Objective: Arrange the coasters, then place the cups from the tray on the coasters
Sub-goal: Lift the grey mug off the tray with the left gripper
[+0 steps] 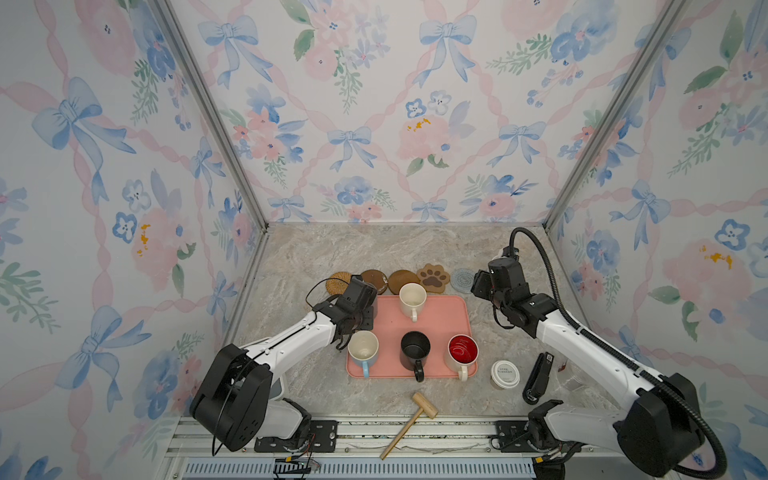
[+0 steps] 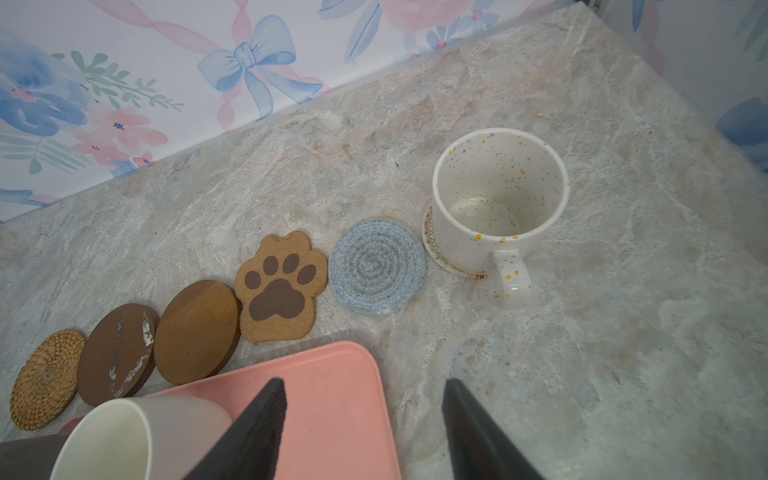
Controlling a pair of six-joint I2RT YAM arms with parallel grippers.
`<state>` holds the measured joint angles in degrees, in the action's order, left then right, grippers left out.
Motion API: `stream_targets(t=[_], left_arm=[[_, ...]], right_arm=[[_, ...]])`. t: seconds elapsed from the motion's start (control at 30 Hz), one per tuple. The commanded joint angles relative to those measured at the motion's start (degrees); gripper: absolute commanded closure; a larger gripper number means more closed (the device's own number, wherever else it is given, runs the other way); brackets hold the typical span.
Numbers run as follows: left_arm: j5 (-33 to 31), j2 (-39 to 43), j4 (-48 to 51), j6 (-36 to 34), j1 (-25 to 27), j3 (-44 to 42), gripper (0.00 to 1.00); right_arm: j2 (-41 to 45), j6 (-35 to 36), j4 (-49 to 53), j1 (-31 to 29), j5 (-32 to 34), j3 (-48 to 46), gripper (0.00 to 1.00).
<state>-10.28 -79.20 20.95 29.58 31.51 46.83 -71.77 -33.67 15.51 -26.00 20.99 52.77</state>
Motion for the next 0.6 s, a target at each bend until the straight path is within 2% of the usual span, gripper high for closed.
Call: stream_targets(t=[0.0,0.57], left_arm=[[-1.14,-0.33,0.80,1.03,-0.36,1.50,0.62],[-1.52,-2.54,0.66,1.18,-0.37,2.65,0.65]], right_arm=[[-0.99,-0.08,-0.82,-0.49,-0.05,0.66,0.37],[-2.35,-0.17,-1.05,-0.48,-0.81,1.10,0.37]])
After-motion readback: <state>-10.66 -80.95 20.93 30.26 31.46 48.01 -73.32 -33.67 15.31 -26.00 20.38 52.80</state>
